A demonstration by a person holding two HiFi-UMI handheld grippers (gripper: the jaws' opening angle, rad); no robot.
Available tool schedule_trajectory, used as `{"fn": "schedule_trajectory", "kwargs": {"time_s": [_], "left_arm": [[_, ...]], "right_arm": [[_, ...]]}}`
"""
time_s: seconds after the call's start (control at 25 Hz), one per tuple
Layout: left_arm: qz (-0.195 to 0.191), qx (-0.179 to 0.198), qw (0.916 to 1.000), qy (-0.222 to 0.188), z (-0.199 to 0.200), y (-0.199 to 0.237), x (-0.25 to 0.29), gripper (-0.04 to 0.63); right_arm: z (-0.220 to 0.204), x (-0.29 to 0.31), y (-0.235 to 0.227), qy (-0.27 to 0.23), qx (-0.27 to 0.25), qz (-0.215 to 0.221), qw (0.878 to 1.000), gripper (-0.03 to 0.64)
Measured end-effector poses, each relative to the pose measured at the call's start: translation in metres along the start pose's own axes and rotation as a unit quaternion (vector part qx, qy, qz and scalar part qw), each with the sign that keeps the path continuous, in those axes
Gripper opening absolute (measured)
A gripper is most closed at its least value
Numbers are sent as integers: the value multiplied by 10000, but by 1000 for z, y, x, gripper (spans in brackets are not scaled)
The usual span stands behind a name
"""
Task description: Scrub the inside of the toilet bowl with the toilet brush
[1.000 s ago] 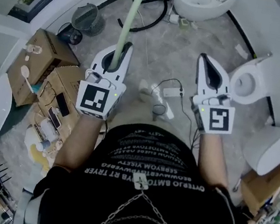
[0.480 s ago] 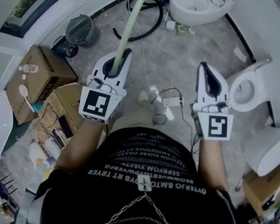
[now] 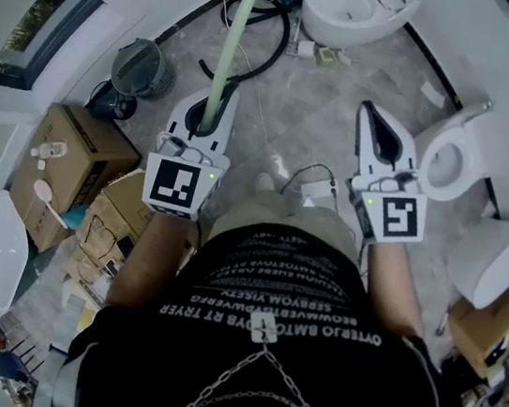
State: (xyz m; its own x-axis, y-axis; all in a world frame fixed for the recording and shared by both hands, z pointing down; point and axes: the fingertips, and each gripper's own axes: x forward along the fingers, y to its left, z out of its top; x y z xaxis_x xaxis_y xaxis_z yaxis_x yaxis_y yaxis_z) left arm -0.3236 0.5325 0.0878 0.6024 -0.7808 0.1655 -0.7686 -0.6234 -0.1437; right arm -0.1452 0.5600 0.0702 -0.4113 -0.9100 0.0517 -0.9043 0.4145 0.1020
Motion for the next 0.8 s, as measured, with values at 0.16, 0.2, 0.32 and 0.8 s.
{"fn": "schedule_trajectory", "kwargs": {"time_s": [0.16, 0.2, 0.32, 0.8], "left_arm": [[-82, -54, 9999, -47, 0, 10, 6, 1], [-103, -104, 9999, -74, -1, 11, 7, 1], [-166, -211, 9996, -109, -3, 9, 13, 0], [-248, -202, 9995, 70, -7, 15, 57, 1]], "right_arm": [[3, 12, 3, 50, -16, -40, 10000, 2], [4, 13, 2, 66, -21, -57, 10000, 2], [4, 14, -5, 97, -7, -123, 9999, 2], [-8, 38, -50, 88, 120, -210, 9997, 2]]}}
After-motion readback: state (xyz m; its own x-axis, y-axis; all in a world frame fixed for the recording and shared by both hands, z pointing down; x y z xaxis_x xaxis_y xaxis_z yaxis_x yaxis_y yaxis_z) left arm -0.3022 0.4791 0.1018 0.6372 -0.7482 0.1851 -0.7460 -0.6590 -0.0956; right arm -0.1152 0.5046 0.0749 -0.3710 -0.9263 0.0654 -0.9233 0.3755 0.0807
